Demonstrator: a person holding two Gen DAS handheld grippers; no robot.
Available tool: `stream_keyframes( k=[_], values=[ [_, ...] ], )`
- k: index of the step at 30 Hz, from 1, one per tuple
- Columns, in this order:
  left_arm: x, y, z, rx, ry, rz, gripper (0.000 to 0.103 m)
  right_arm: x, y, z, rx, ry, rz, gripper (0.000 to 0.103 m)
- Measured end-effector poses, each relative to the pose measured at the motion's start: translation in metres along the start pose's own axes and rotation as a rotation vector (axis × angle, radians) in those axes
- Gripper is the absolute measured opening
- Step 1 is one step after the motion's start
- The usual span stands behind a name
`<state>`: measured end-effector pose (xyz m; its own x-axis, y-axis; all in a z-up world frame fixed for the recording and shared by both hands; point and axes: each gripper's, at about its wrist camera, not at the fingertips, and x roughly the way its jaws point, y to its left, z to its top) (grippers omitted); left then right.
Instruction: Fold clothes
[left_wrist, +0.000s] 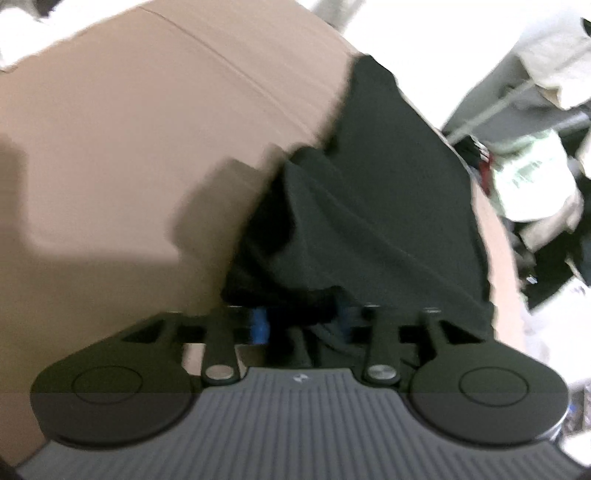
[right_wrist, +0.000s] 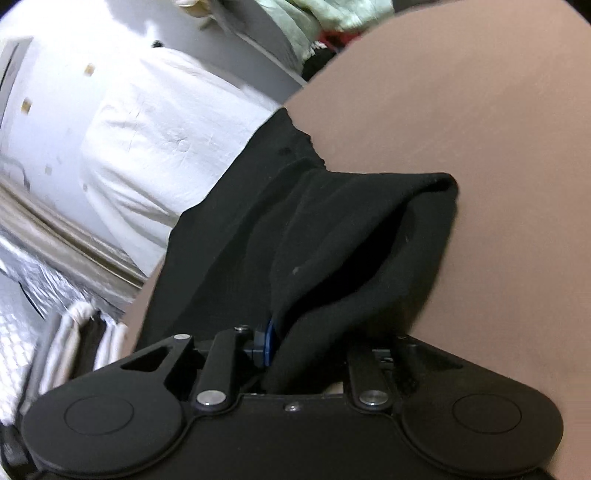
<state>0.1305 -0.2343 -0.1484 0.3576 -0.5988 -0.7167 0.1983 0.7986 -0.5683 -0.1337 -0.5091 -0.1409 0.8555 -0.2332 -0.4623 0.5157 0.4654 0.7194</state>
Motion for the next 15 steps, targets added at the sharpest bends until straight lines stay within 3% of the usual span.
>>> stream_keyframes(
  k=[1, 3, 4, 6, 8, 10, 11, 12, 13, 14, 15],
  values=[
    [0.0, 0.002, 0.001, -0.01, -0.01, 0.009, 0.051, -0.004, 0.001, -0.004, -0.01, -0.003, 0.0, 0.024],
    [0.005, 0.008, 0.003, -0.048, 0.008, -0.028, 0.065, -0.007, 0.002, -0.007, 0.006, -0.004, 0.003, 0.029],
    [0.01, 0.01, 0.003, -0.062, 0.017, -0.053, 0.068, -0.007, 0.002, -0.007, 0.027, -0.002, 0.007, 0.034],
    [0.019, 0.01, 0.004, -0.086, 0.028, -0.096, 0.086, -0.004, 0.002, -0.005, 0.057, 0.0, 0.033, 0.049],
    [0.025, 0.01, 0.005, -0.125, 0.025, -0.134, 0.094, 0.004, 0.004, -0.002, 0.068, -0.001, 0.062, 0.064],
    [0.03, 0.007, 0.005, -0.129, 0.034, -0.178, 0.082, 0.012, 0.007, 0.004, 0.063, 0.003, 0.069, 0.067],
    [0.035, 0.005, 0.006, -0.11, 0.06, -0.191, 0.041, 0.015, 0.008, 0.007, 0.055, 0.008, 0.064, 0.067],
    [0.04, 0.002, 0.005, -0.09, 0.088, -0.193, 0.014, 0.019, 0.009, 0.01, 0.048, 0.014, 0.058, 0.067],
    [0.043, -0.003, 0.003, -0.059, 0.104, -0.173, 0.013, 0.023, 0.011, 0.014, 0.04, 0.019, 0.053, 0.061],
    [0.04, -0.01, 0.001, -0.011, 0.087, -0.149, 0.013, 0.026, 0.012, 0.017, 0.032, 0.026, 0.048, 0.031],
    [0.037, -0.017, -0.001, 0.037, 0.07, -0.125, 0.013, 0.027, 0.011, 0.019, 0.012, 0.045, 0.044, 0.013]
  ],
)
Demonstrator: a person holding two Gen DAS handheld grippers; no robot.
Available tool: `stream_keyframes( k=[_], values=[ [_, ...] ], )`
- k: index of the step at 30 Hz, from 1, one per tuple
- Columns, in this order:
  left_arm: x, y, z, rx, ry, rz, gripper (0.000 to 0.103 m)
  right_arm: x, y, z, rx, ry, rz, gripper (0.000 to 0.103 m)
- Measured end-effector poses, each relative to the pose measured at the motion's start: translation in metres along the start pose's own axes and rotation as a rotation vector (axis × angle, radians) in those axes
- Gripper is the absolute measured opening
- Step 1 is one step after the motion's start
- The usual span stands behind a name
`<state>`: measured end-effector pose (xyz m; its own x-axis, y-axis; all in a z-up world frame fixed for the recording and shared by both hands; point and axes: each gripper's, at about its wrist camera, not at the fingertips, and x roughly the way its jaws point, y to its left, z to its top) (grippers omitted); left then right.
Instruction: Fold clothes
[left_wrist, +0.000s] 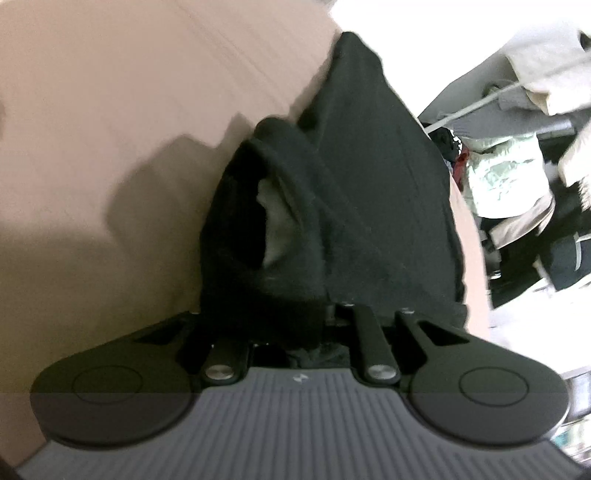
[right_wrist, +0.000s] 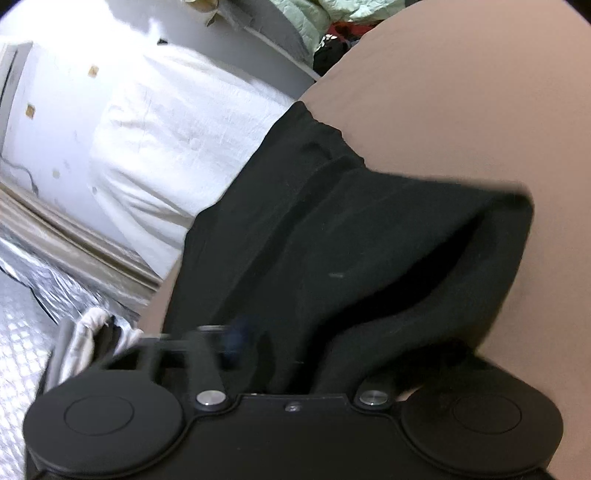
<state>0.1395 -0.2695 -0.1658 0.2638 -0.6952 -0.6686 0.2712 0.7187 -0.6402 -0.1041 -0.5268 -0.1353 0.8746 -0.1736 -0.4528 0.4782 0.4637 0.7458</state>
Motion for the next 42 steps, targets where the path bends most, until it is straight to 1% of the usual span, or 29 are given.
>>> stream_keyframes(
  k=[1, 3, 5, 6, 9, 11, 13, 16, 18, 21, 23, 29, 35, 38, 42],
  values=[
    [-0.003, -0.01, -0.003, 0.059, -0.016, 0.029, 0.013, 0.0, 0.0, 0.002, -0.019, 0.017, -0.003, 0.013],
    [-0.013, -0.038, -0.01, 0.215, -0.059, 0.096, 0.013, -0.009, 0.002, -0.002, -0.065, -0.005, 0.002, 0.013],
    [-0.021, -0.058, -0.018, 0.317, -0.103, 0.131, 0.013, -0.017, 0.004, -0.005, -0.111, -0.027, 0.006, 0.012],
    [-0.025, -0.066, -0.021, 0.353, -0.121, 0.143, 0.013, -0.021, 0.008, -0.006, -0.139, -0.035, 0.001, 0.012],
    [-0.033, -0.074, -0.027, 0.366, -0.14, 0.151, 0.012, -0.032, 0.019, -0.009, -0.222, -0.059, -0.013, 0.01],
    [-0.038, -0.072, -0.028, 0.354, -0.136, 0.142, 0.012, -0.04, 0.025, -0.007, -0.231, -0.067, -0.004, 0.01],
    [-0.044, -0.07, -0.031, 0.348, -0.13, 0.134, 0.012, -0.048, 0.028, -0.003, -0.21, -0.071, 0.007, 0.01],
    [-0.053, -0.067, -0.034, 0.329, -0.109, 0.113, 0.012, -0.061, 0.036, -0.002, -0.263, -0.079, 0.005, 0.01],
    [-0.058, -0.07, -0.041, 0.342, -0.1, 0.117, 0.012, -0.07, 0.04, -0.003, -0.294, -0.078, 0.009, 0.01],
    [-0.062, -0.076, -0.049, 0.38, -0.058, 0.16, 0.012, -0.083, 0.046, -0.009, -0.339, -0.069, 0.003, 0.01],
    [-0.072, -0.08, -0.062, 0.407, -0.041, 0.182, 0.012, -0.09, 0.049, -0.014, -0.362, -0.055, -0.006, 0.01],
    [-0.102, -0.089, -0.092, 0.435, -0.034, 0.174, 0.012, -0.118, 0.05, -0.021, -0.339, -0.023, 0.049, 0.01],
    [-0.142, -0.088, -0.114, 0.399, 0.003, 0.1, 0.012, -0.162, 0.054, -0.027, -0.328, -0.007, 0.082, 0.01],
    [-0.148, -0.08, -0.123, 0.385, 0.02, 0.098, 0.012, -0.18, 0.052, -0.035, -0.33, 0.006, 0.077, 0.01],
    [-0.147, -0.074, -0.13, 0.38, 0.037, 0.112, 0.012, -0.176, 0.044, -0.041, -0.309, 0.043, 0.058, 0.01]
  ],
)
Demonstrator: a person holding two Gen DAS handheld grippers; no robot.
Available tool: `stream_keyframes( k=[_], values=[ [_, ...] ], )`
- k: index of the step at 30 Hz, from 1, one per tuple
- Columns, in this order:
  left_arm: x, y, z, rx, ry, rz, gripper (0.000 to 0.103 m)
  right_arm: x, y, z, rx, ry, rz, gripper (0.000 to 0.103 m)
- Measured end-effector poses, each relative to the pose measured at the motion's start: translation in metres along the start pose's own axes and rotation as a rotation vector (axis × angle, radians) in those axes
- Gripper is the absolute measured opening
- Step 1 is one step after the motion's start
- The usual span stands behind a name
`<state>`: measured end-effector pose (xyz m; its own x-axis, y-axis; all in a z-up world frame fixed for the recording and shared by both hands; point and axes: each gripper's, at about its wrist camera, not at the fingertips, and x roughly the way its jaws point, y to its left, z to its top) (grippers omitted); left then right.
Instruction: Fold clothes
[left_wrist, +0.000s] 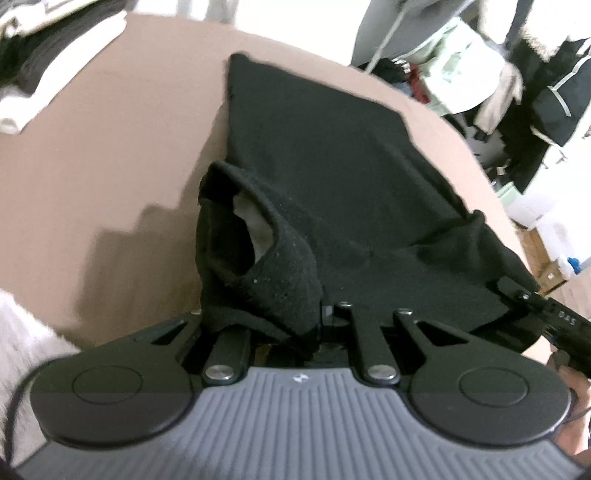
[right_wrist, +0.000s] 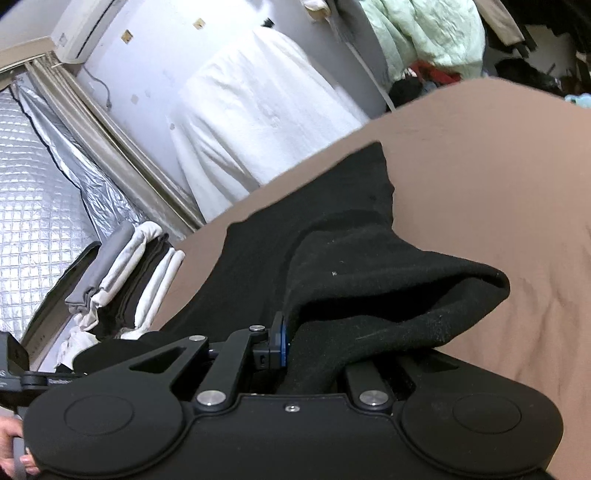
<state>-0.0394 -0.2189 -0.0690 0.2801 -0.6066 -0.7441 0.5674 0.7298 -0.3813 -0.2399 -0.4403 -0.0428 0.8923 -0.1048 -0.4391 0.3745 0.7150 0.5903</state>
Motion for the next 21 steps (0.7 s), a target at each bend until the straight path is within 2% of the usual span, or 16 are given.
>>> stream_keyframes(
  k=[4, 16, 21],
  values=[
    [0.0072, -0.0001, -0.003, 0.005, 0.016, 0.023, 0.012, 0.0051, -0.0021, -0.001, 0.001, 0.008, 0.004, 0.01],
    [0.0064, -0.0019, -0.0014, 0.002, 0.024, 0.025, 0.012, 0.0004, -0.0021, -0.0006, -0.018, -0.001, 0.01, 0.01],
    [-0.0017, -0.0045, 0.0009, 0.003, 0.023, -0.037, 0.012, -0.0033, -0.0036, 0.003, 0.013, -0.004, 0.022, 0.01]
  ],
)
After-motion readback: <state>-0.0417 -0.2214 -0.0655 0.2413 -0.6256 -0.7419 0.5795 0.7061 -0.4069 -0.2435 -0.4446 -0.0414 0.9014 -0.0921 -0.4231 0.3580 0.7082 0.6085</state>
